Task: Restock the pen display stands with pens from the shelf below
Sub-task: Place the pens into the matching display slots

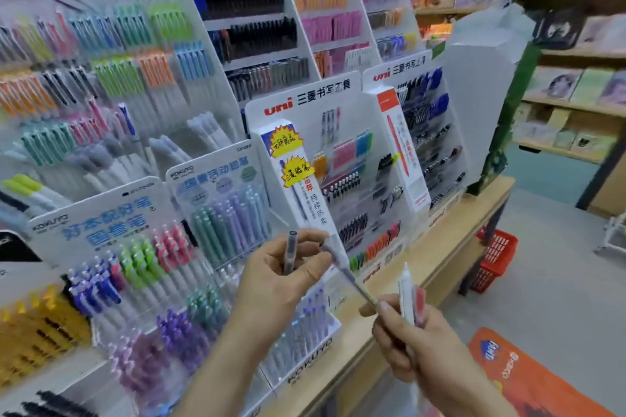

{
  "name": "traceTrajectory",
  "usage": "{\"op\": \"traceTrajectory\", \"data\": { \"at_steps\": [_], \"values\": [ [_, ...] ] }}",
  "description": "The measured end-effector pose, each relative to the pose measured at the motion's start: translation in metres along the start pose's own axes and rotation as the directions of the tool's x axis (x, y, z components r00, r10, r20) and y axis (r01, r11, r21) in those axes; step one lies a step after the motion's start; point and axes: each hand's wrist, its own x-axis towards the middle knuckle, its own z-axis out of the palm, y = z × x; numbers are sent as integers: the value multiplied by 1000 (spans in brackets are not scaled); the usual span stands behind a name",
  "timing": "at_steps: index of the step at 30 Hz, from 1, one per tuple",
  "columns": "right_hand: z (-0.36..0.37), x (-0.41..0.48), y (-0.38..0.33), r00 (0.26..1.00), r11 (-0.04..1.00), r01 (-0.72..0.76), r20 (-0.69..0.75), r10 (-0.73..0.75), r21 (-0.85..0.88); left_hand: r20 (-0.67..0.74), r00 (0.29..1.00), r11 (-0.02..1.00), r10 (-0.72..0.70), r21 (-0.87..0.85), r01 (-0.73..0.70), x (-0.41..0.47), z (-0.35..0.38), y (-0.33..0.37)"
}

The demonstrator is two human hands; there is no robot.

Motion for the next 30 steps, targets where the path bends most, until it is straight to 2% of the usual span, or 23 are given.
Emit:
{"op": "traceTrajectory", "data": {
  "at_steps": [3, 6, 10, 16, 20, 22, 30],
  "values": [
    [-25, 20, -17, 995, 997, -71, 73, 68, 39, 45, 999, 999, 6, 40, -8, 24, 24, 9],
    [-41, 49, -34, 992, 992, -90, 95, 82, 86, -5, 999, 992, 47, 114, -46, 58, 40, 15],
    [-55, 100, -56, 999, 998, -33, 34, 32, 54, -109, 988, 984, 114, 150, -97, 116, 50, 16],
    [-63, 179, -101, 996, 989, 84, 0, -84, -123, -177, 968, 978, 175, 144, -150, 195, 55, 25],
    [-69, 218, -120, 990, 973, 140, -8, -144, -184, -303, 901, 948, 312, 155, -276, 235, 46, 45],
    [-74, 233, -128, 987, 971, 158, -2, -160, -180, -338, 856, 918, 391, 214, -335, 252, 39, 58],
    [-98, 299, -169, 976, 969, 206, 96, -194, -135, -310, 741, 762, 596, 511, -399, 293, 36, 73]
  ]
}}
